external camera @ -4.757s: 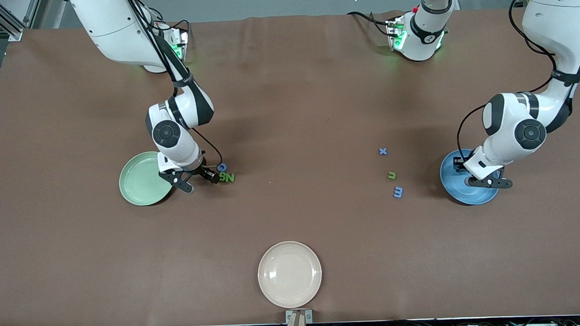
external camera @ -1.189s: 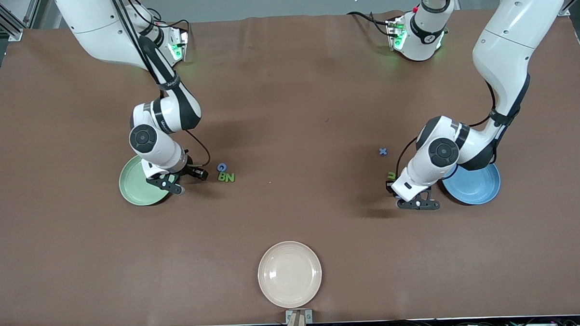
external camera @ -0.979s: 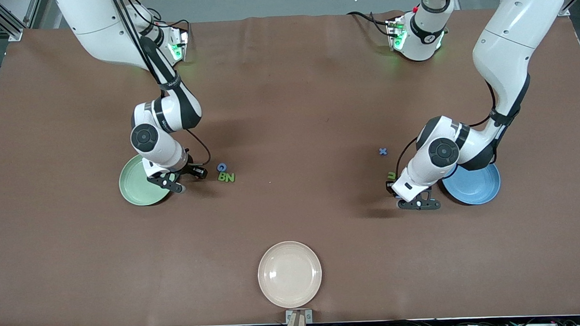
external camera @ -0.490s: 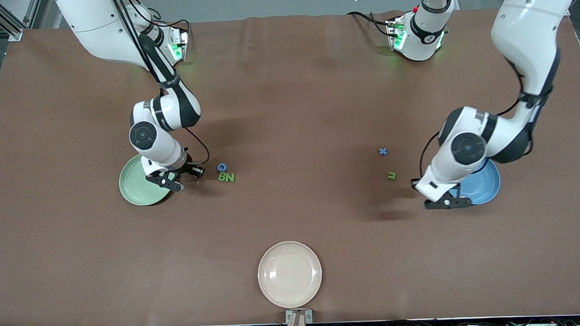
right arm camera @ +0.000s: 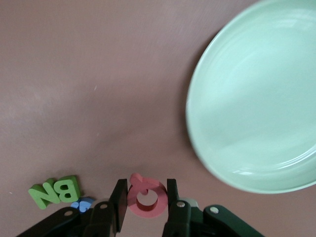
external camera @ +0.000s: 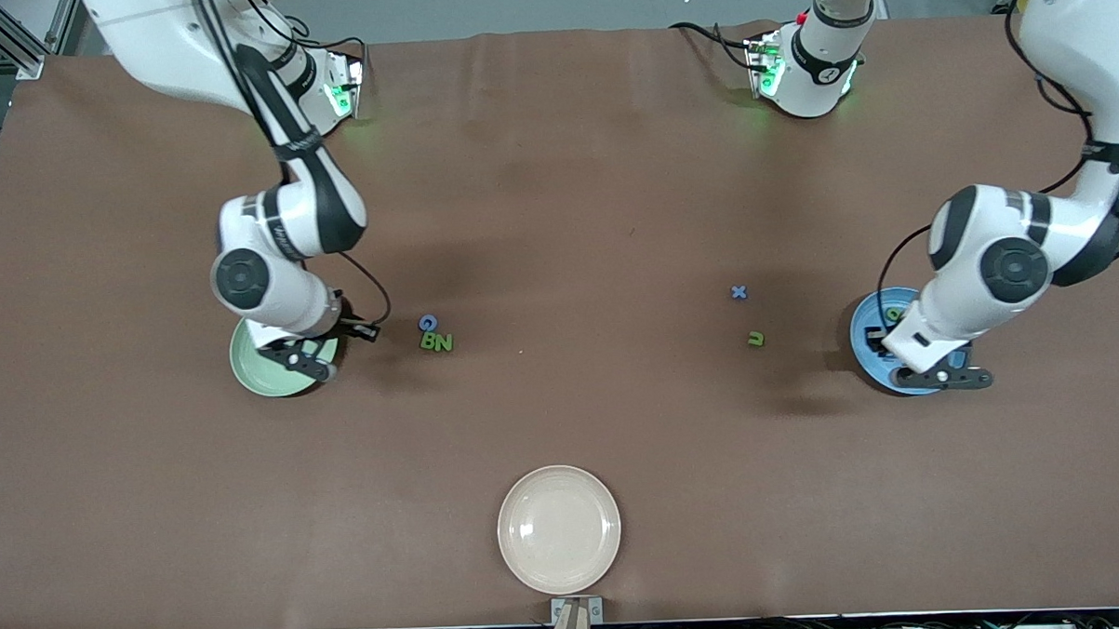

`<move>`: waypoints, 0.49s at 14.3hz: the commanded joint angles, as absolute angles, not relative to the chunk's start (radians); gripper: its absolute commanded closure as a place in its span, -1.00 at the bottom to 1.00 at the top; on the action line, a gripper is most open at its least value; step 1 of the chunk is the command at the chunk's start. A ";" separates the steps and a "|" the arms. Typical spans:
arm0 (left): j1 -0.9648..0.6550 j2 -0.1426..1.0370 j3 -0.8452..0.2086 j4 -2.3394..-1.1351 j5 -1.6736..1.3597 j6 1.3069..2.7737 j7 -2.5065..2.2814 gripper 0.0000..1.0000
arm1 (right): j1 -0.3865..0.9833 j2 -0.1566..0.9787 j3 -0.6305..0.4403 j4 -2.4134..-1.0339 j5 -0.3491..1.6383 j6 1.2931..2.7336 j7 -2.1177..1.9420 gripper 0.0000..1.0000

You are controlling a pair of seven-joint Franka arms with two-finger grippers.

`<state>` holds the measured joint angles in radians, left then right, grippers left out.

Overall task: Sort upper and lower case letters into plates
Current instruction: 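Place the pink letter on the green plate while the left gripper places m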

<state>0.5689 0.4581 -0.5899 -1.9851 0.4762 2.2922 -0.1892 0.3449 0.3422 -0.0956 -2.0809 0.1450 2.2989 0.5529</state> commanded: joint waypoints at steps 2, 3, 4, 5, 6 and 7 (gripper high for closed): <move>0.656 0.463 -0.615 -2.014 0.494 2.315 -0.077 0.71 | 0.197 0.301 -0.087 -2.161 0.124 2.341 0.320 0.99; 0.670 0.471 -0.614 -2.014 0.497 2.330 -0.058 0.71 | 0.172 0.301 -0.090 -2.186 0.124 2.370 0.269 0.99; 0.686 0.489 -0.614 -2.014 0.499 2.350 -0.037 0.71 | 0.143 0.302 -0.091 -2.201 0.124 2.385 0.227 0.99; 0.695 0.500 -0.612 -2.014 0.505 2.365 -0.022 0.71 | 0.123 0.304 -0.091 -2.215 0.124 2.394 0.198 0.99; 0.702 0.515 -0.612 -2.014 0.524 2.373 -0.018 0.71 | 0.115 0.308 -0.091 -2.227 0.124 2.399 0.175 0.99; 0.710 0.525 -0.611 -2.014 0.555 2.375 -0.018 0.71 | 0.104 0.311 -0.091 -2.233 0.124 2.399 0.173 0.97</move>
